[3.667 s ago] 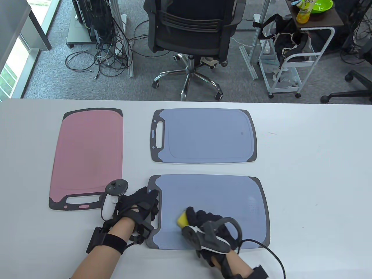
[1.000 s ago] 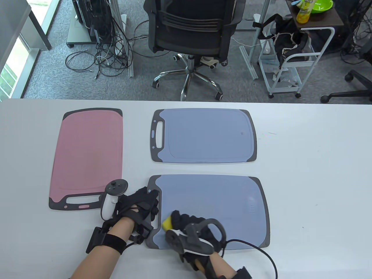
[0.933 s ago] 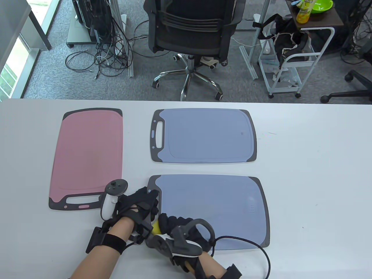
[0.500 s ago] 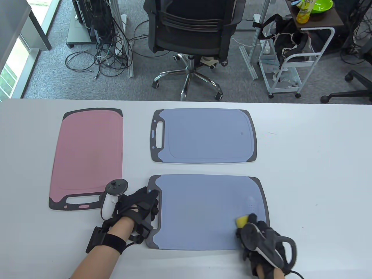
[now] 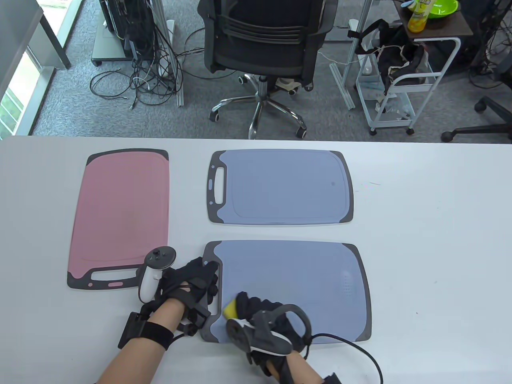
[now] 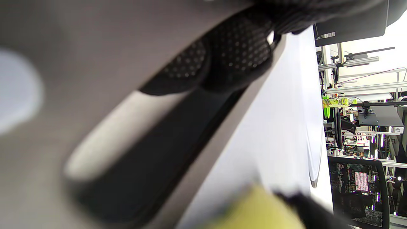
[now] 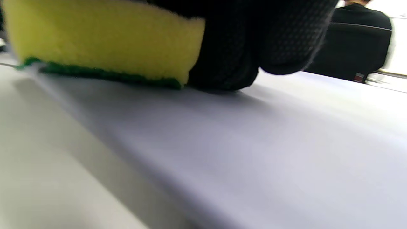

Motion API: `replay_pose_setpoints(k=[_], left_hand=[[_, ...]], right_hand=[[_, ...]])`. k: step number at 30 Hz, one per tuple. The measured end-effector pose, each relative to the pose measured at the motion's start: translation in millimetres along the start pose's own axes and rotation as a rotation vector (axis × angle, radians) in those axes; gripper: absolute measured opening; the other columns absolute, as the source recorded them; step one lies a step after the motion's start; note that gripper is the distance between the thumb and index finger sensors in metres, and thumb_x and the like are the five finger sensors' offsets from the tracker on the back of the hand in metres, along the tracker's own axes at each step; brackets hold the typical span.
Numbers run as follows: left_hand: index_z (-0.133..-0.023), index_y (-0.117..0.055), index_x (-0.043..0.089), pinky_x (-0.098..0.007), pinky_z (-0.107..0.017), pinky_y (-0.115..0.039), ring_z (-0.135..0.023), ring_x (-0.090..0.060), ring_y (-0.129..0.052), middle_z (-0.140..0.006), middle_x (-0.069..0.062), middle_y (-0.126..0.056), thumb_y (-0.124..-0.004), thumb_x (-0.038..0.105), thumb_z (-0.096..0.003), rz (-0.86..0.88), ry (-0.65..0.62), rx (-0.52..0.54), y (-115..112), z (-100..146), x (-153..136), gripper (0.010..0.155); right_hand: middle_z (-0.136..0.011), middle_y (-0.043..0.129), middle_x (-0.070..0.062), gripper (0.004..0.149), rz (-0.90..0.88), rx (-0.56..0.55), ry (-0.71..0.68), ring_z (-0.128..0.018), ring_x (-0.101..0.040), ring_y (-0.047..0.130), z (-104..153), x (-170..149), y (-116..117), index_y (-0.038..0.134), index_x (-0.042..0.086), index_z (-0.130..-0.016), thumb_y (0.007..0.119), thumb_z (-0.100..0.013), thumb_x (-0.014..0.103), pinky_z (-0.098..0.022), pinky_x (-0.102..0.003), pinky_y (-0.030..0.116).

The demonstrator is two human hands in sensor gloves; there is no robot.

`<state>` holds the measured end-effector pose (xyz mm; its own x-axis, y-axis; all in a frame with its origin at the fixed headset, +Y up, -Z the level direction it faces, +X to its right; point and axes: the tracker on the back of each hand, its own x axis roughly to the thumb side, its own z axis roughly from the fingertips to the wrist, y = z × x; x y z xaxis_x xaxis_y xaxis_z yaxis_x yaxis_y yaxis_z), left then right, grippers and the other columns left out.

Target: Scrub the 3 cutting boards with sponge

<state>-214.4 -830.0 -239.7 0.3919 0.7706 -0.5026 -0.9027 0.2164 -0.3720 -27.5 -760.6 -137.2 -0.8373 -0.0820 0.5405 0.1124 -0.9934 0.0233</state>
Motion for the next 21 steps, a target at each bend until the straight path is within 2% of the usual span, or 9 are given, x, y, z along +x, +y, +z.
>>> replay_pose_setpoints(k=[2, 5, 7, 10, 13, 15, 18, 20, 21], left_hand=[[-0.098, -0.068, 0.019, -0.024, -0.034, -0.101, -0.044, 0.001, -0.107, -0.073, 0.009, -0.092, -0.073, 0.056, -0.0570, 0.004, 0.002, -0.004, 0, 0, 0, 0.055], [-0.098, -0.068, 0.019, -0.024, -0.034, -0.101, -0.044, 0.001, -0.107, -0.073, 0.009, -0.092, -0.073, 0.056, -0.0573, 0.005, 0.002, -0.009, 0, 0, 0, 0.055], [-0.098, -0.068, 0.019, -0.024, -0.034, -0.101, -0.044, 0.001, -0.107, -0.073, 0.009, -0.092, -0.073, 0.056, -0.0572, 0.002, 0.001, -0.005, 0, 0, 0, 0.055], [-0.098, -0.068, 0.019, -0.023, -0.034, -0.101, -0.044, 0.001, -0.107, -0.073, 0.009, -0.092, -0.073, 0.056, -0.0571, -0.001, 0.000, -0.002, 0, 0, 0, 0.055], [-0.098, -0.068, 0.020, -0.023, -0.034, -0.101, -0.044, 0.002, -0.107, -0.073, 0.010, -0.092, -0.073, 0.056, -0.0571, -0.005, 0.000, 0.001, 1, -1, 0, 0.055], [-0.098, -0.068, 0.020, -0.023, -0.034, -0.101, -0.044, 0.002, -0.107, -0.072, 0.010, -0.092, -0.073, 0.056, -0.0570, -0.004, 0.001, 0.001, 1, 0, 0, 0.055], [-0.098, -0.068, 0.020, -0.023, -0.034, -0.101, -0.044, 0.002, -0.107, -0.072, 0.010, -0.092, -0.073, 0.056, -0.0568, -0.005, 0.001, 0.003, 1, -1, 0, 0.055], [-0.098, -0.068, 0.020, -0.023, -0.034, -0.101, -0.044, 0.002, -0.107, -0.072, 0.010, -0.092, -0.073, 0.056, -0.0570, -0.006, 0.001, 0.003, 1, -1, 0, 0.055], [-0.098, -0.068, 0.020, -0.023, -0.034, -0.101, -0.044, 0.002, -0.107, -0.072, 0.010, -0.092, -0.073, 0.056, -0.0568, -0.006, 0.001, 0.004, 1, -1, 0, 0.055]], right_hand=[[-0.076, 0.083, -0.009, 0.073, 0.010, -0.015, -0.007, -0.054, -0.021, 0.092, -5, 7, -1, 0.062, 0.010, -0.102, 0.067, -0.048, 0.059, -0.047, -0.044, 0.080], [-0.080, 0.082, -0.008, 0.073, -0.008, -0.006, 0.061, -0.056, -0.022, 0.092, 5, -15, 1, 0.061, 0.014, -0.104, 0.068, -0.047, 0.059, -0.048, -0.045, 0.080], [-0.081, 0.081, -0.007, 0.073, 0.031, 0.060, 0.184, -0.057, -0.023, 0.091, 26, -53, 8, 0.059, 0.015, -0.105, 0.067, -0.048, 0.059, -0.049, -0.045, 0.079], [-0.080, 0.082, -0.009, 0.073, 0.018, 0.063, 0.379, -0.056, -0.023, 0.092, 67, -115, 22, 0.060, 0.014, -0.104, 0.068, -0.047, 0.058, -0.047, -0.045, 0.079], [-0.077, 0.084, -0.011, 0.073, 0.009, 0.053, 0.681, -0.053, -0.024, 0.093, 119, -182, 40, 0.064, 0.009, -0.102, 0.068, -0.047, 0.057, -0.045, -0.046, 0.080], [-0.077, 0.084, -0.011, 0.073, -0.014, 0.100, 0.782, -0.053, -0.024, 0.093, 138, -207, 44, 0.063, 0.008, -0.102, 0.068, -0.048, 0.057, -0.045, -0.046, 0.080], [-0.077, 0.084, -0.013, 0.073, -0.075, 0.090, 0.741, -0.053, -0.026, 0.092, 127, -198, 41, 0.064, 0.006, -0.102, 0.070, -0.048, 0.055, -0.046, -0.047, 0.079], [-0.076, 0.084, -0.012, 0.074, -0.067, 0.055, 0.525, -0.053, -0.024, 0.092, 92, -160, 32, 0.063, 0.006, -0.102, 0.069, -0.048, 0.057, -0.045, -0.046, 0.080], [-0.076, 0.083, -0.012, 0.074, -0.068, 0.044, 0.470, -0.053, -0.023, 0.092, 81, -146, 28, 0.063, 0.007, -0.102, 0.069, -0.048, 0.057, -0.046, -0.045, 0.080]])
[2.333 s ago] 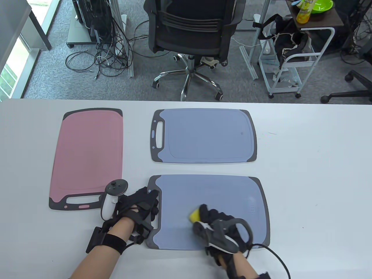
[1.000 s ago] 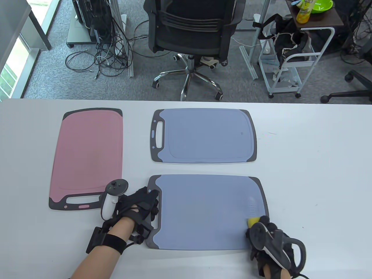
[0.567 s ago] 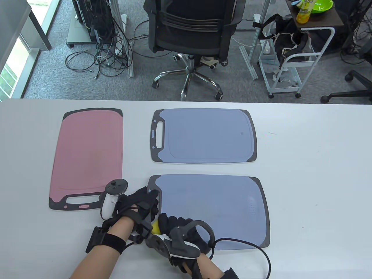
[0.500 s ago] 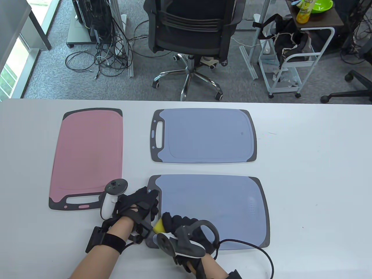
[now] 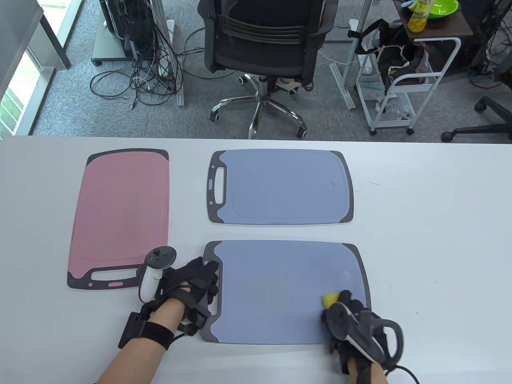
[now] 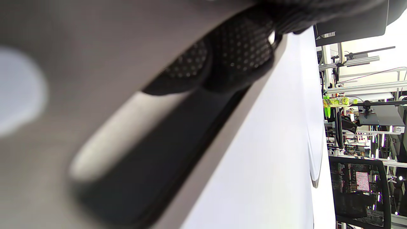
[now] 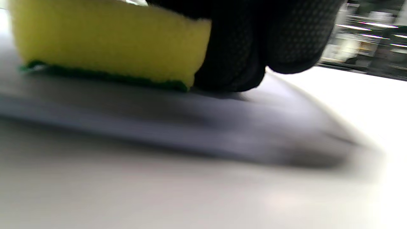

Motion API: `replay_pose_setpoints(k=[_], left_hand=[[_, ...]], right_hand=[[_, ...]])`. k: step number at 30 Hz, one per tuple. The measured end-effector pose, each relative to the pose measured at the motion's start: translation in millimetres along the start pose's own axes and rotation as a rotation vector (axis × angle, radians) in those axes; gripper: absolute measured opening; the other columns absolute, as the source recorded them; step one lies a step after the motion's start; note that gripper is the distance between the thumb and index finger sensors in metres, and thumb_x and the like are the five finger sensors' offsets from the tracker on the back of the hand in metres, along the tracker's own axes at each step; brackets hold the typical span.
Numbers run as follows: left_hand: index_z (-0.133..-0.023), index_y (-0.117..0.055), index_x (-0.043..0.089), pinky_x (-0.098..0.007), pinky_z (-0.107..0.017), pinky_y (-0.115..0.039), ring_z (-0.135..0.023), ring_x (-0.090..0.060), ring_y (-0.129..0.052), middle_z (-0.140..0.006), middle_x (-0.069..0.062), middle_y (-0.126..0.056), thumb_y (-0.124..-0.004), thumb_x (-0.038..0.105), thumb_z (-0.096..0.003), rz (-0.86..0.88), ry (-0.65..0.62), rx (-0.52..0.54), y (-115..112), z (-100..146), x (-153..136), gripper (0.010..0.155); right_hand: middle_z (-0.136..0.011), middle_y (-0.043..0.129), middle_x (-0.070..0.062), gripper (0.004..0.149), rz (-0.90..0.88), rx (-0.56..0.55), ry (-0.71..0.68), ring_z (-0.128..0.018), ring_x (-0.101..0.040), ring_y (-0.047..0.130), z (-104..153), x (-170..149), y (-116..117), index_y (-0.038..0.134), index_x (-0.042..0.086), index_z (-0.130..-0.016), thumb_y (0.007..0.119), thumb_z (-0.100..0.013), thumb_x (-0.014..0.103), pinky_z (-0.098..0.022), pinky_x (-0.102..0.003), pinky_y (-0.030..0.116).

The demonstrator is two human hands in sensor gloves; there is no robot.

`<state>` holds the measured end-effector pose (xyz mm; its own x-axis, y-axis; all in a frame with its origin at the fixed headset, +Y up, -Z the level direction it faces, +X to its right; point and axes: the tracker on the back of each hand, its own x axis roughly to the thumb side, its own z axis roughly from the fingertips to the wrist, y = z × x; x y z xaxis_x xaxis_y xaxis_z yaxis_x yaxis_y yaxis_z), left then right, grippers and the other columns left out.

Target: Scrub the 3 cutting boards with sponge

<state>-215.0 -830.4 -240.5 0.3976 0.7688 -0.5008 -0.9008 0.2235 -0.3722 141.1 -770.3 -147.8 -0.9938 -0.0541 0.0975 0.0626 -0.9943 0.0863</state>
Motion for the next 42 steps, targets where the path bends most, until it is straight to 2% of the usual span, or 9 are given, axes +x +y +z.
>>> replay_pose_setpoints(k=[4, 9, 13, 20, 24, 27, 35, 38, 42], left_hand=[[-0.098, -0.068, 0.020, -0.023, -0.034, -0.101, -0.044, 0.002, -0.107, -0.072, 0.010, -0.092, -0.073, 0.056, -0.0567, 0.005, 0.002, -0.002, 0, 0, 0, 0.055], [-0.097, -0.069, 0.020, -0.023, -0.034, -0.101, -0.043, 0.002, -0.108, -0.072, 0.010, -0.092, -0.073, 0.056, -0.0566, 0.007, 0.004, 0.002, 0, 0, 0, 0.055], [-0.098, -0.069, 0.020, -0.023, -0.034, -0.101, -0.044, 0.001, -0.107, -0.072, 0.010, -0.092, -0.073, 0.056, -0.0566, 0.010, 0.003, -0.001, 0, 0, 0, 0.055], [-0.097, -0.070, 0.020, -0.022, -0.033, -0.101, -0.043, 0.002, -0.107, -0.071, 0.010, -0.093, -0.073, 0.057, -0.0562, -0.003, 0.000, 0.025, -1, 1, 0, 0.055], [-0.097, -0.069, 0.020, -0.023, -0.033, -0.101, -0.043, 0.002, -0.107, -0.072, 0.010, -0.092, -0.073, 0.057, -0.0566, 0.000, 0.002, 0.020, -1, 2, 0, 0.055], [-0.097, -0.069, 0.020, -0.022, -0.033, -0.101, -0.043, 0.002, -0.107, -0.072, 0.010, -0.092, -0.073, 0.057, -0.0565, 0.001, 0.002, 0.018, -1, 2, 0, 0.055], [-0.097, -0.070, 0.020, -0.023, -0.033, -0.102, -0.043, 0.002, -0.108, -0.071, 0.010, -0.093, -0.074, 0.056, -0.0562, 0.018, 0.006, 0.023, 0, 2, -2, 0.055], [-0.097, -0.070, 0.020, -0.023, -0.034, -0.101, -0.043, 0.001, -0.108, -0.072, 0.010, -0.093, -0.074, 0.056, -0.0563, 0.024, 0.006, 0.016, 0, 2, -2, 0.055], [-0.097, -0.070, 0.020, -0.023, -0.034, -0.101, -0.043, 0.001, -0.107, -0.072, 0.010, -0.093, -0.074, 0.056, -0.0563, 0.021, 0.005, 0.019, 0, 2, -2, 0.055]], right_hand=[[-0.076, 0.082, -0.011, 0.074, 0.024, -0.031, -0.323, -0.053, -0.022, 0.092, -4, 119, -13, 0.062, 0.008, -0.102, 0.068, -0.048, 0.058, -0.047, -0.045, 0.080], [-0.079, 0.082, -0.008, 0.074, 0.125, -0.057, -0.439, -0.055, -0.021, 0.092, 5, 168, -19, 0.060, 0.012, -0.104, 0.066, -0.048, 0.060, -0.048, -0.044, 0.080], [-0.080, 0.082, -0.008, 0.073, 0.116, -0.010, -0.315, -0.056, -0.023, 0.092, -1, 120, -16, 0.059, 0.014, -0.104, 0.067, -0.047, 0.059, -0.048, -0.045, 0.080], [-0.078, 0.082, -0.010, 0.073, -0.008, 0.075, 0.186, -0.055, -0.025, 0.092, 22, -60, 8, 0.062, 0.012, -0.104, 0.071, -0.047, 0.057, -0.047, -0.047, 0.079], [-0.078, 0.083, -0.012, 0.074, -0.089, 0.079, 0.289, -0.054, -0.026, 0.092, 32, -95, 13, 0.062, 0.009, -0.103, 0.072, -0.048, 0.056, -0.046, -0.047, 0.079], [-0.076, 0.083, -0.012, 0.074, -0.078, 0.067, 0.125, -0.053, -0.024, 0.092, 17, -54, 7, 0.063, 0.007, -0.102, 0.071, -0.048, 0.057, -0.046, -0.046, 0.079], [-0.077, 0.082, -0.009, 0.074, 0.015, -0.056, -0.475, -0.053, -0.020, 0.091, -1, 166, -17, 0.061, 0.011, -0.103, 0.068, -0.048, 0.060, -0.047, -0.043, 0.080], [-0.077, 0.082, -0.008, 0.074, 0.075, -0.051, -0.494, -0.054, -0.020, 0.091, 1, 186, -19, 0.062, 0.012, -0.103, 0.068, -0.048, 0.060, -0.047, -0.044, 0.080], [-0.080, 0.080, -0.007, 0.073, 0.082, -0.021, -0.331, -0.055, -0.021, 0.091, 1, 130, -14, 0.059, 0.016, -0.105, 0.068, -0.047, 0.059, -0.048, -0.044, 0.079]])
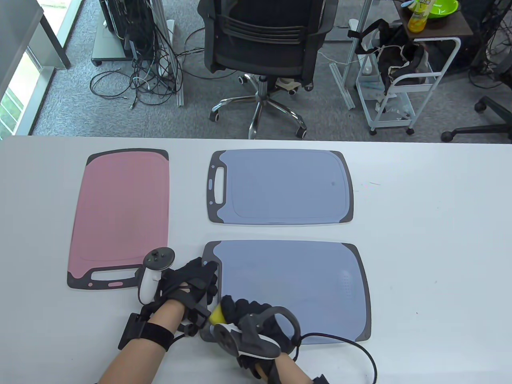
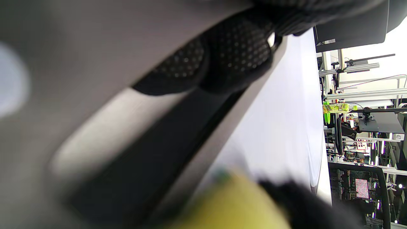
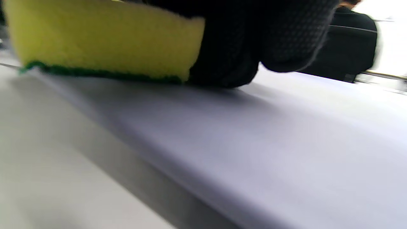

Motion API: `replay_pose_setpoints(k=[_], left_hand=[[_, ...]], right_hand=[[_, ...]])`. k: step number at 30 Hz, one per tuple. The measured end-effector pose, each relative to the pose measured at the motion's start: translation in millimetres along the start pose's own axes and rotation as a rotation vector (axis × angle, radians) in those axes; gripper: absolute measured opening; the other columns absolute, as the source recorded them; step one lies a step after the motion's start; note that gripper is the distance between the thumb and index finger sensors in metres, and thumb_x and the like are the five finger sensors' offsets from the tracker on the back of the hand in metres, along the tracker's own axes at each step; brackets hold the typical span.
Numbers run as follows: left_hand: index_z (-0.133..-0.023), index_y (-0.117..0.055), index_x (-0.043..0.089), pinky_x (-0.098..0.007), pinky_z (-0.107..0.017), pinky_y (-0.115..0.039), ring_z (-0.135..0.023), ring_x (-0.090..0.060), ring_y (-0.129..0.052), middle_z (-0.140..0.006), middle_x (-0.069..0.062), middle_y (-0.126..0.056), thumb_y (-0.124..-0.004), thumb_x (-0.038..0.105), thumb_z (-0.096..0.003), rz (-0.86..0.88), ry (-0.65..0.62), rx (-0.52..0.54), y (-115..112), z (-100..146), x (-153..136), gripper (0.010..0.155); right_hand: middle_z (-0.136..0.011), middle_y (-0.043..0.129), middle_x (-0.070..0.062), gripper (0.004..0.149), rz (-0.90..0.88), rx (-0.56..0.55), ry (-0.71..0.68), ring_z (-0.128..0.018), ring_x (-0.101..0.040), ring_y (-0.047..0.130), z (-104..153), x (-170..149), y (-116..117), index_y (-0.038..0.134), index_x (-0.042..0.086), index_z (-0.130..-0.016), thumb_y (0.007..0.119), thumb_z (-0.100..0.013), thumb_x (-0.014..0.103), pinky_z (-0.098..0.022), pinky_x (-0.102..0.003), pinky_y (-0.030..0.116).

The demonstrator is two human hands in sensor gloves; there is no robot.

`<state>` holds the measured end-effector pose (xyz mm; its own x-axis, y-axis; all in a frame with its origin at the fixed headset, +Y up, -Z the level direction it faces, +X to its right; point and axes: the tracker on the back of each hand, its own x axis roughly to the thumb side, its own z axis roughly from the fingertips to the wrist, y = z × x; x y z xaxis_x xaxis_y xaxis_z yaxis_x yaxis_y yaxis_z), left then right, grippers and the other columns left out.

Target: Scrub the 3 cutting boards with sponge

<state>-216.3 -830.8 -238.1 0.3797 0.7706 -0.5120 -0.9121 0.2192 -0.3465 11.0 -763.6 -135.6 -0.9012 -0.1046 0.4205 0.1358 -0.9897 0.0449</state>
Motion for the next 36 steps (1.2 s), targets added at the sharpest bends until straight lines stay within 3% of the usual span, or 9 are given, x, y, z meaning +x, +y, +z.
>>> replay_pose_setpoints(k=[7, 10, 12, 13, 15, 22, 25, 29, 36], left_hand=[[-0.097, -0.070, 0.019, -0.023, -0.033, -0.101, -0.043, 0.002, -0.107, -0.071, 0.010, -0.093, -0.073, 0.056, -0.0566, -0.006, -0.001, 0.003, 0, 0, 0, 0.055], [-0.097, -0.070, 0.019, -0.023, -0.033, -0.101, -0.043, 0.002, -0.107, -0.072, 0.010, -0.093, -0.073, 0.056, -0.0569, -0.013, -0.002, 0.000, 0, -1, 0, 0.055], [-0.097, -0.070, 0.019, -0.023, -0.033, -0.101, -0.043, 0.002, -0.107, -0.071, 0.010, -0.093, -0.073, 0.056, -0.0567, -0.012, -0.002, 0.000, 0, -1, 0, 0.055], [-0.097, -0.070, 0.019, -0.023, -0.033, -0.101, -0.043, 0.002, -0.107, -0.072, 0.010, -0.092, -0.073, 0.056, -0.0569, -0.010, -0.002, -0.003, 0, -1, 0, 0.055], [-0.097, -0.070, 0.020, -0.023, -0.033, -0.101, -0.043, 0.002, -0.107, -0.071, 0.010, -0.092, -0.073, 0.056, -0.0567, -0.011, -0.002, -0.001, 0, -1, 0, 0.055], [-0.097, -0.070, 0.019, -0.024, -0.033, -0.101, -0.042, 0.001, -0.107, -0.072, 0.009, -0.092, -0.073, 0.056, -0.0567, -0.001, 0.000, -0.011, 0, -1, 0, 0.055], [-0.097, -0.069, 0.019, -0.024, -0.033, -0.101, -0.043, 0.000, -0.107, -0.072, 0.009, -0.092, -0.073, 0.056, -0.0569, 0.007, 0.000, -0.024, 0, -1, 0, 0.054], [-0.097, -0.069, 0.019, -0.023, -0.032, -0.101, -0.042, 0.001, -0.107, -0.072, 0.009, -0.092, -0.073, 0.056, -0.0567, -0.001, -0.003, -0.013, 0, 0, 1, 0.055], [-0.097, -0.069, 0.019, -0.023, -0.032, -0.101, -0.042, 0.001, -0.107, -0.071, 0.010, -0.092, -0.073, 0.056, -0.0569, -0.012, -0.003, -0.004, 0, -1, 1, 0.055]], right_hand=[[-0.076, 0.084, -0.009, 0.073, -0.106, 0.077, 0.568, -0.052, -0.023, 0.093, 96, -170, 39, 0.064, 0.010, -0.103, 0.070, -0.048, 0.057, -0.045, -0.045, 0.080], [-0.076, 0.084, -0.011, 0.073, -0.236, 0.091, 0.695, -0.051, -0.024, 0.093, 116, -198, 47, 0.063, 0.010, -0.103, 0.072, -0.048, 0.057, -0.044, -0.046, 0.080], [-0.074, 0.084, -0.016, 0.073, -0.152, 0.054, 0.648, -0.051, -0.028, 0.092, 105, -184, 43, 0.065, 0.003, -0.101, 0.074, -0.048, 0.053, -0.045, -0.049, 0.078], [-0.075, 0.085, -0.012, 0.073, -0.045, 0.058, 0.563, -0.051, -0.024, 0.093, 97, -172, 39, 0.065, 0.007, -0.101, 0.071, -0.047, 0.056, -0.045, -0.046, 0.080], [-0.075, 0.084, -0.011, 0.073, -0.054, 0.039, 0.408, -0.052, -0.022, 0.093, 79, -144, 33, 0.064, 0.008, -0.102, 0.069, -0.049, 0.057, -0.045, -0.045, 0.080], [-0.076, 0.083, -0.009, 0.074, -0.017, -0.013, -0.127, -0.053, -0.020, 0.092, 5, 33, -6, 0.061, 0.009, -0.103, 0.067, -0.049, 0.059, -0.047, -0.043, 0.081], [-0.074, 0.084, -0.009, 0.073, 0.031, -0.051, -0.191, -0.052, -0.020, 0.093, -6, 63, -11, 0.064, 0.010, -0.101, 0.069, -0.047, 0.059, -0.046, -0.043, 0.081], [-0.077, 0.084, -0.008, 0.073, 0.023, 0.013, -0.043, -0.054, -0.022, 0.093, 7, 10, -5, 0.063, 0.013, -0.103, 0.070, -0.047, 0.059, -0.046, -0.044, 0.081], [-0.076, 0.084, -0.010, 0.072, -0.098, 0.079, 0.579, -0.052, -0.024, 0.093, 100, -175, 40, 0.064, 0.011, -0.103, 0.071, -0.047, 0.057, -0.045, -0.046, 0.080]])
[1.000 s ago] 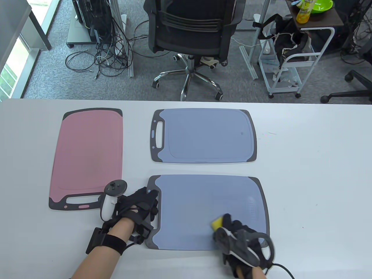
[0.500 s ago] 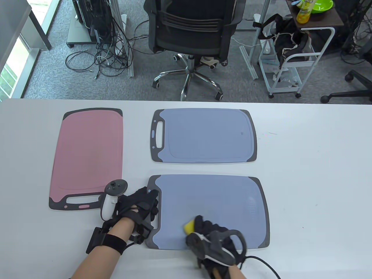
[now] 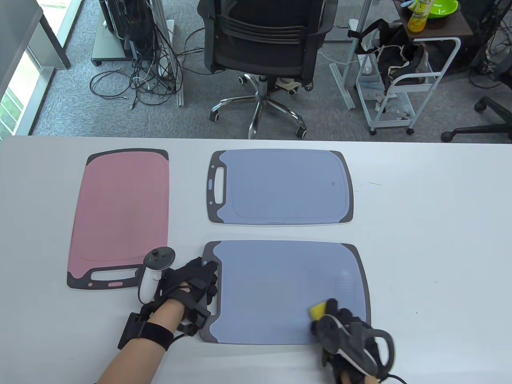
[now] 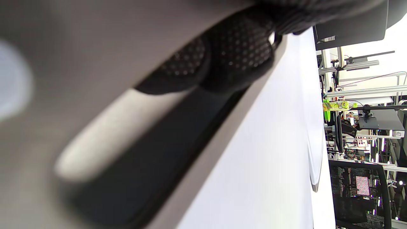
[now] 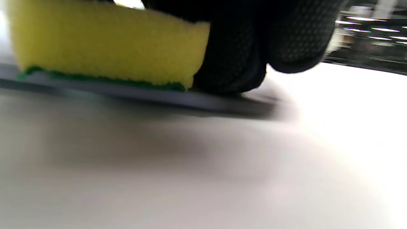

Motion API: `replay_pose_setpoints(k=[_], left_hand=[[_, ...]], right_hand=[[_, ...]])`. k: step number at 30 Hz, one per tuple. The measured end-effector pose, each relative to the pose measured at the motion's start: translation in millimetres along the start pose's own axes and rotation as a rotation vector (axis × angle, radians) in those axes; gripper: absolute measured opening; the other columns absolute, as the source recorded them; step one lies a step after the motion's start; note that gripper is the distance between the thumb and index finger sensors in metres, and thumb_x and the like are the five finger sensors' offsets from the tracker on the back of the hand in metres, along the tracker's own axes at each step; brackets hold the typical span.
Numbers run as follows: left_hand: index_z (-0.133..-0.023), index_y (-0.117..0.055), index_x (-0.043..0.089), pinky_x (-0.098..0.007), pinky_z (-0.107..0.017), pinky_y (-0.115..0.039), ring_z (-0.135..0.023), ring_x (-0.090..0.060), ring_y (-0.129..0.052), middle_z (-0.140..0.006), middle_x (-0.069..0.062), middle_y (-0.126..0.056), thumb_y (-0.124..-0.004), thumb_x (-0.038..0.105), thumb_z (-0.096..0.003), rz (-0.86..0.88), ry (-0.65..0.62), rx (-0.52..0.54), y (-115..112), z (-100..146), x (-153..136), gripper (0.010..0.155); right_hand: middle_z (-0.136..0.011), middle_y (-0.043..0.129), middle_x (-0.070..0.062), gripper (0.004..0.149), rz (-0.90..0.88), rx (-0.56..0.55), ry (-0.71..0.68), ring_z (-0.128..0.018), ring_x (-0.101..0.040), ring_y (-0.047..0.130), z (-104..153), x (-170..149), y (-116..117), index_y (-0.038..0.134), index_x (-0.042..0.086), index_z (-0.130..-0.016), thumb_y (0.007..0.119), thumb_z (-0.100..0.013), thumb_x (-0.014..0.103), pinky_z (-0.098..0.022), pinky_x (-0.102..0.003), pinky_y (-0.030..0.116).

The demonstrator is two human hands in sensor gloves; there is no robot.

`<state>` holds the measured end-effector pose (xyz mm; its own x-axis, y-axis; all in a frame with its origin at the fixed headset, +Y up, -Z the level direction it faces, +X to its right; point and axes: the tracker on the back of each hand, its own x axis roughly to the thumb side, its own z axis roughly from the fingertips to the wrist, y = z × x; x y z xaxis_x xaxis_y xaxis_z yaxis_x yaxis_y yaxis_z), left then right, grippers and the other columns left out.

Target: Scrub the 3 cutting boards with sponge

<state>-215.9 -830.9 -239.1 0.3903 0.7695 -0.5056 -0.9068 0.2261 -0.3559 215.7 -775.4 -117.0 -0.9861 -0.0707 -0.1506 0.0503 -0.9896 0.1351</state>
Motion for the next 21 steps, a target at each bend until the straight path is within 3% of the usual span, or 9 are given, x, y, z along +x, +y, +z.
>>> replay_pose_setpoints(k=[3, 5, 7, 10, 12, 15, 18, 21], left_hand=[[-0.097, -0.070, 0.019, -0.023, -0.032, -0.101, -0.041, 0.002, -0.107, -0.071, 0.010, -0.093, -0.073, 0.057, -0.0567, -0.011, -0.002, 0.010, 0, 0, 0, 0.055], [-0.097, -0.070, 0.019, -0.023, -0.032, -0.101, -0.042, 0.002, -0.107, -0.071, 0.010, -0.093, -0.073, 0.056, -0.0567, -0.007, -0.002, 0.006, 1, -1, -1, 0.055], [-0.097, -0.070, 0.019, -0.023, -0.032, -0.101, -0.042, 0.001, -0.107, -0.071, 0.010, -0.093, -0.073, 0.056, -0.0570, -0.005, -0.001, 0.005, 1, -1, -1, 0.054], [-0.097, -0.070, 0.020, -0.023, -0.032, -0.101, -0.042, 0.001, -0.107, -0.071, 0.010, -0.093, -0.073, 0.057, -0.0568, 0.002, 0.004, -0.005, 1, -2, -1, 0.055], [-0.097, -0.070, 0.020, -0.023, -0.032, -0.101, -0.042, 0.001, -0.108, -0.071, 0.010, -0.093, -0.073, 0.057, -0.0568, 0.005, 0.005, -0.017, 2, -3, -1, 0.055], [-0.097, -0.070, 0.019, -0.023, -0.032, -0.102, -0.042, 0.001, -0.108, -0.071, 0.009, -0.093, -0.073, 0.056, -0.0567, -0.003, -0.003, 0.007, 1, -1, -1, 0.054], [-0.097, -0.070, 0.019, -0.023, -0.031, -0.102, -0.041, 0.001, -0.108, -0.071, 0.009, -0.093, -0.073, 0.056, -0.0568, 0.006, -0.001, 0.008, 1, -1, -1, 0.054], [-0.097, -0.070, 0.019, -0.023, -0.031, -0.102, -0.041, 0.001, -0.108, -0.071, 0.009, -0.093, -0.073, 0.056, -0.0572, 0.012, 0.002, 0.008, 1, 0, -1, 0.054]], right_hand=[[-0.076, 0.084, -0.011, 0.072, -0.064, 0.034, 0.086, -0.052, -0.025, 0.093, -2, -30, 3, 0.063, 0.010, -0.103, 0.071, -0.048, 0.056, -0.045, -0.046, 0.079], [-0.075, 0.084, -0.014, 0.072, -0.019, 0.000, 0.036, -0.052, -0.027, 0.093, -3, -10, 1, 0.065, 0.005, -0.101, 0.073, -0.048, 0.053, -0.045, -0.048, 0.079], [-0.074, 0.085, -0.011, 0.073, 0.052, -0.039, -0.184, -0.051, -0.022, 0.093, -1, 35, -5, 0.064, 0.007, -0.101, 0.069, -0.048, 0.057, -0.045, -0.044, 0.081], [-0.073, 0.085, -0.011, 0.074, -0.015, -0.070, -0.450, -0.050, -0.022, 0.093, 9, 122, -15, 0.065, 0.007, -0.101, 0.070, -0.047, 0.058, -0.044, -0.044, 0.081], [-0.073, 0.084, -0.010, 0.075, 0.020, -0.072, -0.597, -0.050, -0.021, 0.093, 23, 186, -21, 0.064, 0.007, -0.101, 0.069, -0.047, 0.059, -0.045, -0.044, 0.081], [-0.070, 0.085, -0.005, 0.078, 0.114, -0.119, -0.746, -0.048, -0.016, 0.094, 43, 241, -26, 0.063, 0.009, -0.101, 0.066, -0.046, 0.064, -0.043, -0.040, 0.083], [-0.070, 0.085, -0.003, 0.079, 0.173, -0.135, -0.735, -0.047, -0.014, 0.095, 49, 249, -25, 0.062, 0.010, -0.101, 0.066, -0.046, 0.066, -0.042, -0.038, 0.084], [-0.068, 0.086, -0.004, 0.079, 0.103, -0.091, -0.664, -0.045, -0.015, 0.095, 41, 219, -22, 0.063, 0.010, -0.101, 0.068, -0.045, 0.065, -0.041, -0.039, 0.084]])
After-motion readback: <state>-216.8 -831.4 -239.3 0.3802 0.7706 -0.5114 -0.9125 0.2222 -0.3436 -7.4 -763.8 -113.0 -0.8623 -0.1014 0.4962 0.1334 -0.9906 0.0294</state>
